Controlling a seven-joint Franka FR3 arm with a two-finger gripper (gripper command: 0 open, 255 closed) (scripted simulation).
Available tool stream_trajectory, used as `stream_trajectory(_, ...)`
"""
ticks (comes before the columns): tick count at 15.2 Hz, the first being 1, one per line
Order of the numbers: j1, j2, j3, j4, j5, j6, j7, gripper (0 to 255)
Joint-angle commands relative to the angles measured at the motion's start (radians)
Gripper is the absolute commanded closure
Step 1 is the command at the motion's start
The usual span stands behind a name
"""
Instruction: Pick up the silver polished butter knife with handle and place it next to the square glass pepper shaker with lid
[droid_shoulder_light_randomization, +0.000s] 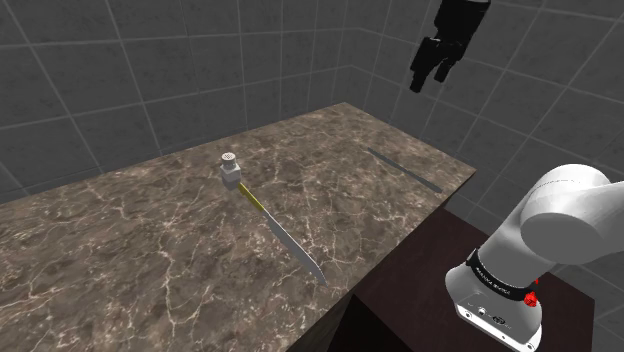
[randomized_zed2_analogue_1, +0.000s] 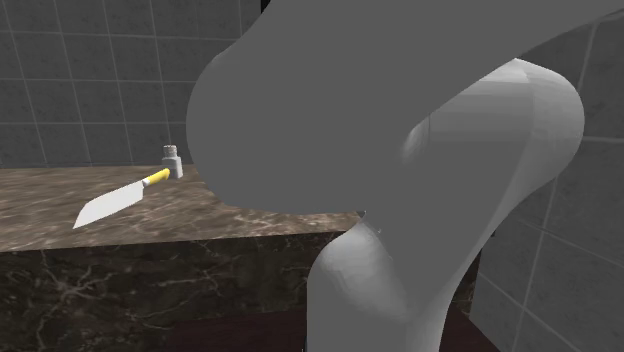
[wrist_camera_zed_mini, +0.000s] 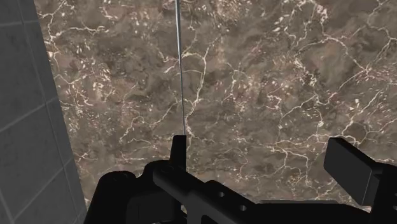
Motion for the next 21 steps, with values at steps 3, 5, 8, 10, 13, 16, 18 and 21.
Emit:
stream_trajectory(3,-0.002,-0.028,-0.022,-0.080,-0.006,0.052,-0.020,0)
stream_trajectory(5,-0.005,-0.053,-0.044,-0.156,-0.014,0.104,-0.041,0)
stream_trajectory(8,-0.013,-0.081,-0.079,-0.265,-0.028,0.185,-0.072,0)
stream_trajectory(10,-0.020,-0.094,-0.104,-0.333,-0.040,0.241,-0.094,0)
stream_trajectory(13,-0.036,-0.101,-0.143,-0.429,-0.061,0.330,-0.128,0)
stream_trajectory(16,-0.057,-0.091,-0.186,-0.516,-0.087,0.428,-0.164,0)
stream_trajectory(18,-0.074,-0.072,-0.217,-0.569,-0.107,0.499,-0.190,0)
stream_trajectory(21,-0.085,-0.046,-0.236,-0.603,-0.120,0.558,-0.204,0)
